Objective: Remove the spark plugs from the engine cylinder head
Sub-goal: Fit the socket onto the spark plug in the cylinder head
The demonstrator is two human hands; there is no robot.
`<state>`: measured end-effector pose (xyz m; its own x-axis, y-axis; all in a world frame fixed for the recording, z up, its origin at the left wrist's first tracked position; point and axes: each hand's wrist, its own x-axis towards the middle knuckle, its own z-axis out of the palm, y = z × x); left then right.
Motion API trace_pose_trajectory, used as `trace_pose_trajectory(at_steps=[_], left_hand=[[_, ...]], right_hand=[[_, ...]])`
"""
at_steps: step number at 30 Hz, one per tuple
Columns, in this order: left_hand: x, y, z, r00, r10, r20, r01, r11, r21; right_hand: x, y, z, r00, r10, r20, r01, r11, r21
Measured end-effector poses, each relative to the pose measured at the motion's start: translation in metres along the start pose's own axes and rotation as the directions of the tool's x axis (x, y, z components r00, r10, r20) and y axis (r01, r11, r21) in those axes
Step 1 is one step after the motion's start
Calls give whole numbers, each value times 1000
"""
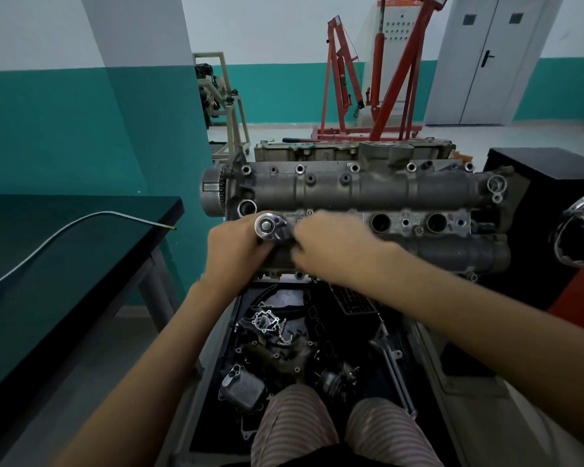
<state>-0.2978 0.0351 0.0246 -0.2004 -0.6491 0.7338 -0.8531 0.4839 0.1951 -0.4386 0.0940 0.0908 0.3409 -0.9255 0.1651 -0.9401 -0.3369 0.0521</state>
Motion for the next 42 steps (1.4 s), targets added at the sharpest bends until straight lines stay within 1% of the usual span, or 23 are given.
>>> trace_pose_trajectory(at_steps=[2,5,8,10,11,12,14,15,16,18,20,23,26,27,29,31,32,33,34,36,37,40,42], left_hand=[[0,3,-2,998,57,-41,-56,998,16],[-1,0,-1,994,91,-56,-89,995,45],[-2,-1,-5,996,82,-28,-82,997,9],[0,2,-9,994,109,-12,-110,993,-33],[0,1,-9,994,111,3,-111,993,-49],[-1,1,-8,994,96,43,-94,994,-47],[-2,-1,-8,994,47,103,-51,998,37],[-2,0,-8,994,45,95,-51,997,65],[-2,1,-10,994,60,92,-66,996,58],[-1,6,-12,993,108,53,-110,993,32],[1,5,-10,991,131,0,-131,990,43],[0,2,-5,994,104,-40,-102,994,50],[-2,-1,-2,991,133,-11,-133,991,33],[-1,-3,-2,991,136,-6,-136,991,12],[-2,-6,-3,993,118,-14,-118,993,-5],[-2,7,-11,998,38,57,-35,998,-55],[0,11,-13,999,-25,34,29,992,-126],[3,18,-16,992,-119,-31,109,970,-217],[3,20,-16,985,-138,-107,106,960,-259],[3,20,-17,997,41,-68,-49,991,-127],[2,16,-14,993,109,-49,-112,992,-56],[1,5,-9,994,104,22,-104,994,-18],[-1,0,-4,994,113,7,-113,993,-26]], right_hand=[[7,14,-22,974,-106,-199,31,938,-345],[21,17,-41,942,-271,-197,156,876,-455],[19,2,-27,964,-208,-168,148,937,-316],[13,-9,-13,999,-47,-17,49,993,110],[11,-12,-7,994,16,112,-64,895,442],[9,-16,-4,964,16,264,-213,638,740],[9,-21,0,886,-150,440,-436,62,898],[10,-23,3,881,-175,439,-451,-28,892],[11,-24,5,901,-133,413,-411,49,910],[15,-18,3,982,-23,185,-140,560,816],[20,-4,-8,991,-133,-31,135,933,333],[31,9,-20,958,-273,-81,263,958,-117],[32,-1,-12,985,-164,-53,169,979,118],[29,-5,-8,997,-67,28,51,925,378],[21,-14,0,940,-29,341,-294,440,849],[15,-26,9,890,-151,430,-439,-33,898],[14,-31,14,909,-121,398,-409,-88,908],[15,-33,18,943,-34,330,-329,24,944],[17,-31,18,977,51,205,-211,286,935],[18,-16,11,996,7,-93,45,839,542],[20,-8,6,986,-69,-151,111,951,287],[30,6,-9,980,-175,-94,181,982,53],[29,3,-8,995,-96,36,74,917,393]])
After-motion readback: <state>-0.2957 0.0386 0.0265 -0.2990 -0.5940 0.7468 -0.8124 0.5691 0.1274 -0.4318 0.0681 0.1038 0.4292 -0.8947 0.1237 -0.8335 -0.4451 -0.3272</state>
